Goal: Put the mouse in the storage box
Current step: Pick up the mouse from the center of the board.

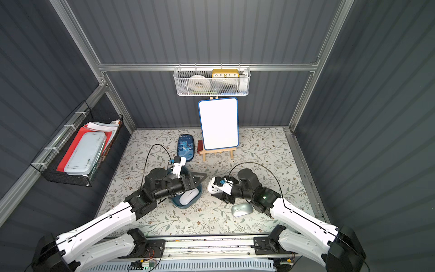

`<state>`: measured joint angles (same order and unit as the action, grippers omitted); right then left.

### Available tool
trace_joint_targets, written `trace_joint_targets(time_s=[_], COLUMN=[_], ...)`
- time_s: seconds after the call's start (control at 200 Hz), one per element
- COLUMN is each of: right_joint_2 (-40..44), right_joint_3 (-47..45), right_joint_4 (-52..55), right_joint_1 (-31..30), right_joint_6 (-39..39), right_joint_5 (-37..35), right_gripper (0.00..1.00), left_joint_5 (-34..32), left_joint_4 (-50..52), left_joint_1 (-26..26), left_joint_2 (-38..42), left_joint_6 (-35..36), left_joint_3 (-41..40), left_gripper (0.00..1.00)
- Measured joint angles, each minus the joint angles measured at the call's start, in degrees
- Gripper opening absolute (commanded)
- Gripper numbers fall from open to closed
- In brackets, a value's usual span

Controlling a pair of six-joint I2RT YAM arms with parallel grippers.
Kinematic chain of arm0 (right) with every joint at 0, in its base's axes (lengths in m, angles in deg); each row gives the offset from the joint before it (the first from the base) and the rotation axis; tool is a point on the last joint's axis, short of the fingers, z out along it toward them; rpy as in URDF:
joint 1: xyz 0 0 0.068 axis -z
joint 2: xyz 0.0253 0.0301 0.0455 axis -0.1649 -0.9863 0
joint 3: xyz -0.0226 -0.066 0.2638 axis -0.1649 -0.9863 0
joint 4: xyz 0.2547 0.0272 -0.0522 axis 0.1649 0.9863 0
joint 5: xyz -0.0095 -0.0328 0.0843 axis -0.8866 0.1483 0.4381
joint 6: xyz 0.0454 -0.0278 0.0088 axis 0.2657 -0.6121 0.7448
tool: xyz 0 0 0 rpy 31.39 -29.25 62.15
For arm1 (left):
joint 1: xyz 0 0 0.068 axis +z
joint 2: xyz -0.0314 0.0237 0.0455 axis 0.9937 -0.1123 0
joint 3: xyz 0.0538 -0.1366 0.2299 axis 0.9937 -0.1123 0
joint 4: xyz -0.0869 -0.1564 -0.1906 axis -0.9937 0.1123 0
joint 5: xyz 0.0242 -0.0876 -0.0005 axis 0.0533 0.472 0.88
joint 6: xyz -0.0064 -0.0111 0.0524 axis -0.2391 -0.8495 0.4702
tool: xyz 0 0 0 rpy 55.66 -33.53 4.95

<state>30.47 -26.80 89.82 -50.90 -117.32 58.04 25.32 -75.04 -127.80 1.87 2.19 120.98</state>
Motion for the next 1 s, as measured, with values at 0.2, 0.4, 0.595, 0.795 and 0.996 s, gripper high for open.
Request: trace_joint_targets(time_s=[0.2,0.4,0.595,0.795,0.996], right_joint_2=[-0.5,-1.2,-2.6,-3.1,-3.5], right_joint_3=[0.0,0.0,0.0,0.2,0.4], right_joint_4=[-1.0,-1.0,-0.9,-0.9,-0.8], right_joint_1=[-0.1,-0.1,-0.1,-0.1,-0.1], right_joint_6=[0.3,0.5,0.9,0.9,0.2], right_joint_5=[0.0,-0.5,-1.3,-1.4,-2.3], right_gripper=[0.44,0.44,0.44,0.44,0.62], left_joint_5=[2.9,3.0,0.6,-2.8,-5.9], left_joint_4=[-3.6,-4.3,-3.0,0.4,4.7], left_joint_1=[-0.6,-5.1,-8.6,-8.6,-8.9], left_joint_2=[-6.9,-11.5,-13.5,-13.5,-13.5], left_joint_6=[-0.1,-0.1,0.1,0.2,-0.2], left_joint_3=[0.0,0.6,2.7,3.8,5.7], left_gripper=[0.86,0.81,0.63,0.38,0.08])
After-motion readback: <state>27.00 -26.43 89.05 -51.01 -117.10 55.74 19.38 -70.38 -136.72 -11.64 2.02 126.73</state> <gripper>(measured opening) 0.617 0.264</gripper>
